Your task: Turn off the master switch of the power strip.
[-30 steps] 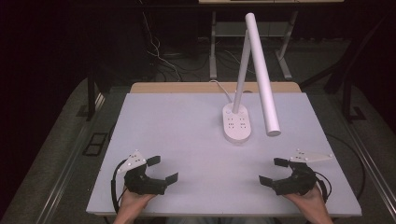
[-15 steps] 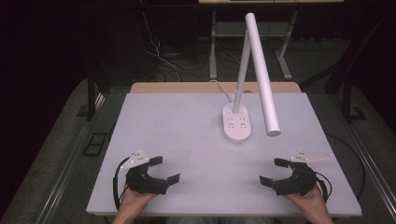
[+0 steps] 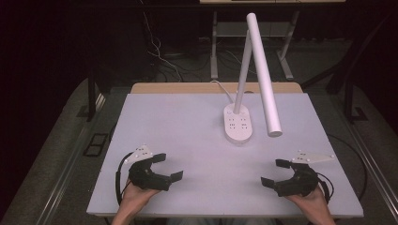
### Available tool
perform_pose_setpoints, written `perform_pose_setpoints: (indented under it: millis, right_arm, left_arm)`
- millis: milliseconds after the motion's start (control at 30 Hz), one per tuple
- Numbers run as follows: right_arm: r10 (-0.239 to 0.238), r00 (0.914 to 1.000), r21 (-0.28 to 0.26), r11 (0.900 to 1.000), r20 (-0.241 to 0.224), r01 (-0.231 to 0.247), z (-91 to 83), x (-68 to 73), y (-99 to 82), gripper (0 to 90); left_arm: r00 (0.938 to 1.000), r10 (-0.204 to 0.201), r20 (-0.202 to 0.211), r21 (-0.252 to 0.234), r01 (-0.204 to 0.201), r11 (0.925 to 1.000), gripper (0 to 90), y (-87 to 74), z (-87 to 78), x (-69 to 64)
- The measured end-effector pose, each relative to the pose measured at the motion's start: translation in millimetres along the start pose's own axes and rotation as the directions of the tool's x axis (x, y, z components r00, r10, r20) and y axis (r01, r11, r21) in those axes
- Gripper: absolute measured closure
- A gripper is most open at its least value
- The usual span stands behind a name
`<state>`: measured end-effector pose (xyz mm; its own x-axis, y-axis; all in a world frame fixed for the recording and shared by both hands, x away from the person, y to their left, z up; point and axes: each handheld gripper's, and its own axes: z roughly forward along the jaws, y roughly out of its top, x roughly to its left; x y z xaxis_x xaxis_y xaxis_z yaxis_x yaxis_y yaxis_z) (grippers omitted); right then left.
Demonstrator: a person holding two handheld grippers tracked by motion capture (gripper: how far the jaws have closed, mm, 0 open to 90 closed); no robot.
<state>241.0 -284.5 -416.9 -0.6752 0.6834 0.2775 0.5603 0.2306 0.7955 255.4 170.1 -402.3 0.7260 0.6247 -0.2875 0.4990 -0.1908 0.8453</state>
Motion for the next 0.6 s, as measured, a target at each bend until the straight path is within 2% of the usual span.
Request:
perform_pose_setpoints:
  millis: [600]
  right_arm:
    - [0.005, 1.0000, 0.004, 1.0000, 0.000, -0.005, -0.5, -0.8, -0.2, 0.1]
  left_arm:
    - [0.9995, 0.023, 0.023, 0.039, -0.024, 0.9989, 0.0, 29.1, 8.4, 5.2]
